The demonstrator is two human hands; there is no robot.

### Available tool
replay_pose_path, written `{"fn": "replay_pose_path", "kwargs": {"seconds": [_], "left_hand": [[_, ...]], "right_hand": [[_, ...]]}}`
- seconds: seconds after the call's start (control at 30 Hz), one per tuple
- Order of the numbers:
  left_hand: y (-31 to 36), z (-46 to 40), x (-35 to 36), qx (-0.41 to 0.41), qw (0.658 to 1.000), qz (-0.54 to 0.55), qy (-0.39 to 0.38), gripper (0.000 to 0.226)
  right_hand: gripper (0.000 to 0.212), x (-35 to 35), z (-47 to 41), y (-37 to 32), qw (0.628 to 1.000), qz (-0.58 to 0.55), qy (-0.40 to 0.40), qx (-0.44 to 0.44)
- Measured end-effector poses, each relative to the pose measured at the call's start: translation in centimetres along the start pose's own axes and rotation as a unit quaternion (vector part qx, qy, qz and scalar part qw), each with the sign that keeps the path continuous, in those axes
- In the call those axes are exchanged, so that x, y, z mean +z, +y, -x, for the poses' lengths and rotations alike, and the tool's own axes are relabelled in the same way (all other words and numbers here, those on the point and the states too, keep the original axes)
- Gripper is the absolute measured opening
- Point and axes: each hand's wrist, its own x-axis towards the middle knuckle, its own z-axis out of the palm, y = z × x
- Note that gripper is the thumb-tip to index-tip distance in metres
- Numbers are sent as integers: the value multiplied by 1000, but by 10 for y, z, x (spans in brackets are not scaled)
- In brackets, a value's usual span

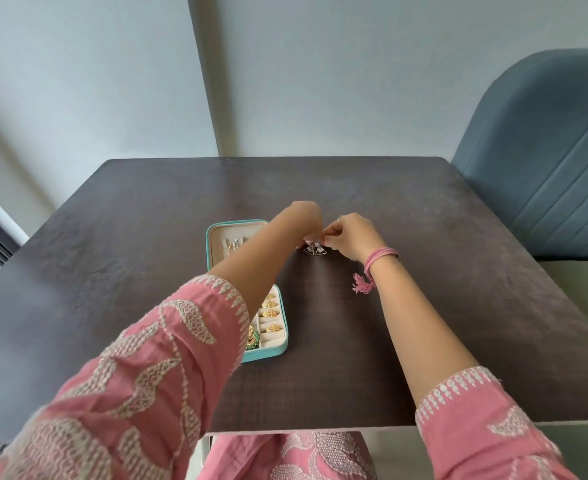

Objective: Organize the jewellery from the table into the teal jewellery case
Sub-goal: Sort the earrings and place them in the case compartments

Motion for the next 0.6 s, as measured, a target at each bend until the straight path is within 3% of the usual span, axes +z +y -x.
{"fn": "replay_pose_path", "kwargs": {"seconds": [0.1,0.27,0.37,0.47,0.6], "left_hand": [[1,-2,-2,4,999,-40,-1,24],[3,-3,5,21,997,-73,32,26],[1,-7,10,-1,999,-18,49,16],[-2,-8,16,-19,997,25,73,30],[-2,-2,18,-18,992,78,97,32]], "right_hand": [[17,-1,-4,-2,1000,17,-16,-8],[12,7,-12,-5,998,61,-13,-6],[17,10,-12,-6,997,71,-3,-7],[20,14,-10,-6,998,66,9,-8],[21,21,-7,-4,997,67,31,-15]]}}
